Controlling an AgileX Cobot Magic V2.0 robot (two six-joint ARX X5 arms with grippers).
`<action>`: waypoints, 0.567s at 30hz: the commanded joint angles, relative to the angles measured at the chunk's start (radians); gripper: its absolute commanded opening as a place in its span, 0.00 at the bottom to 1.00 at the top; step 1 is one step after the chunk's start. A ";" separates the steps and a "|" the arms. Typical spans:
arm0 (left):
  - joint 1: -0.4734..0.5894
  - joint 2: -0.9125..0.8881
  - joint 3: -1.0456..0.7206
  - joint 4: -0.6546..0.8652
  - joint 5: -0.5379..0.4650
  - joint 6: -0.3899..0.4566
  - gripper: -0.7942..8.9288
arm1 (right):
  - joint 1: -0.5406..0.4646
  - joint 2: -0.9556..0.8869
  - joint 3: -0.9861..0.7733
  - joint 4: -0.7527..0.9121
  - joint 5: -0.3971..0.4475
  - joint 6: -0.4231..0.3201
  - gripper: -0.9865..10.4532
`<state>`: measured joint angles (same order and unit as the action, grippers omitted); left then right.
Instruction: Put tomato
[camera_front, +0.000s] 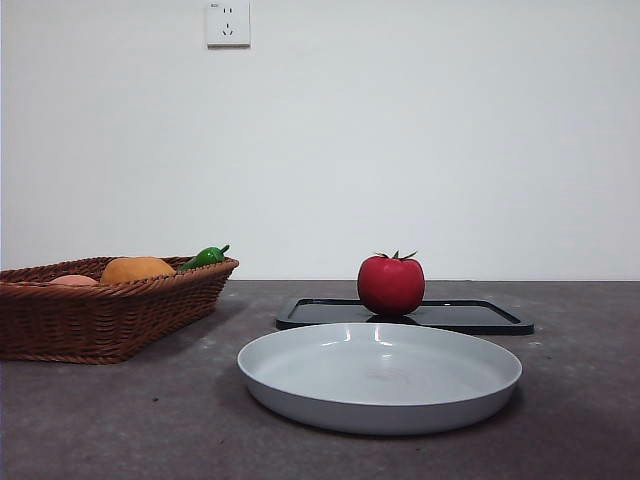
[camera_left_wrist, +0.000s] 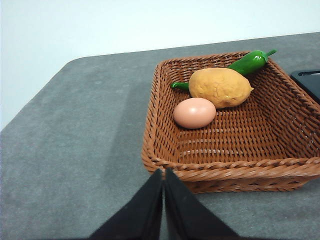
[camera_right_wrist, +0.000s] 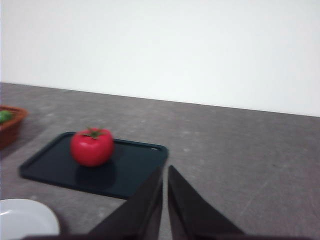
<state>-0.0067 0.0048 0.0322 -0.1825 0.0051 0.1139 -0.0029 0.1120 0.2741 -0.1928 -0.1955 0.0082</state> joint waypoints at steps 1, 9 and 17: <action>0.002 -0.002 -0.020 -0.006 0.002 -0.002 0.09 | 0.002 -0.047 -0.074 0.053 0.021 0.034 0.09; 0.002 -0.002 -0.020 -0.006 0.002 -0.003 0.09 | 0.002 -0.108 -0.208 0.085 0.047 0.061 0.09; 0.002 -0.002 -0.020 -0.006 0.002 -0.003 0.09 | 0.002 -0.108 -0.264 0.020 0.047 0.074 0.09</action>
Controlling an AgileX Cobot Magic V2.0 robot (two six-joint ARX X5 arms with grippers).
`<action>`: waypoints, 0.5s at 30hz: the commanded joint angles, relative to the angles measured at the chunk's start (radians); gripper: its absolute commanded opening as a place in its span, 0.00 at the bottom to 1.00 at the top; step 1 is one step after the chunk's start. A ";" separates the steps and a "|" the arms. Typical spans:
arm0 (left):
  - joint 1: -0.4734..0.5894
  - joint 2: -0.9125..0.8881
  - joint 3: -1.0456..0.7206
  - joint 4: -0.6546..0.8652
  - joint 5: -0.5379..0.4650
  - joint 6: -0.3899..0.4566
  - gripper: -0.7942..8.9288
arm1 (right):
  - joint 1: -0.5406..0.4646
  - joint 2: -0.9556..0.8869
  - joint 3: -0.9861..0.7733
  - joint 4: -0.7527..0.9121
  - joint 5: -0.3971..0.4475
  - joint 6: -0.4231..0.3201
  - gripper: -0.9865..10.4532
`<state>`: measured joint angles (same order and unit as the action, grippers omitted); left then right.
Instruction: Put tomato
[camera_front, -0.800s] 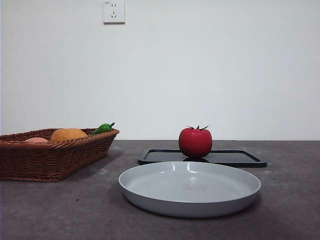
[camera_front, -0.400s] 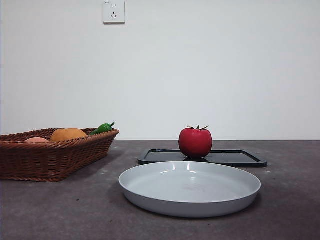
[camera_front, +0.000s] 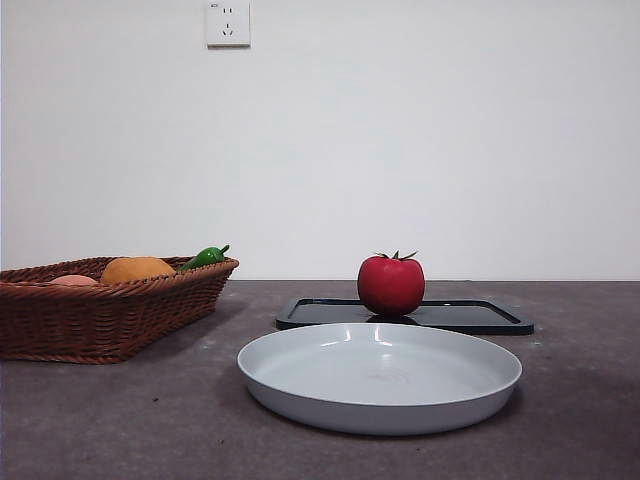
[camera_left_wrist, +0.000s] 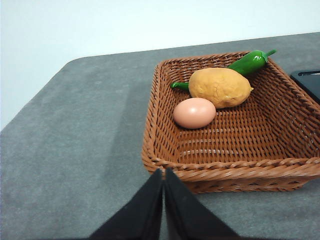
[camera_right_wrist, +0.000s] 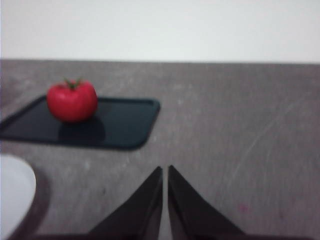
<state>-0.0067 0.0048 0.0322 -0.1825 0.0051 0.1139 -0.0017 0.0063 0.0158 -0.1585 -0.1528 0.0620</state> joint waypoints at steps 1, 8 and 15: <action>0.002 -0.002 -0.020 -0.006 0.002 -0.003 0.09 | 0.000 -0.003 -0.006 -0.014 0.005 0.022 0.09; 0.002 -0.002 -0.020 -0.005 0.002 -0.003 0.09 | 0.000 -0.003 -0.006 0.000 0.003 0.030 0.09; 0.002 -0.002 -0.020 -0.006 0.002 -0.002 0.09 | 0.000 -0.003 -0.005 0.001 0.003 0.029 0.09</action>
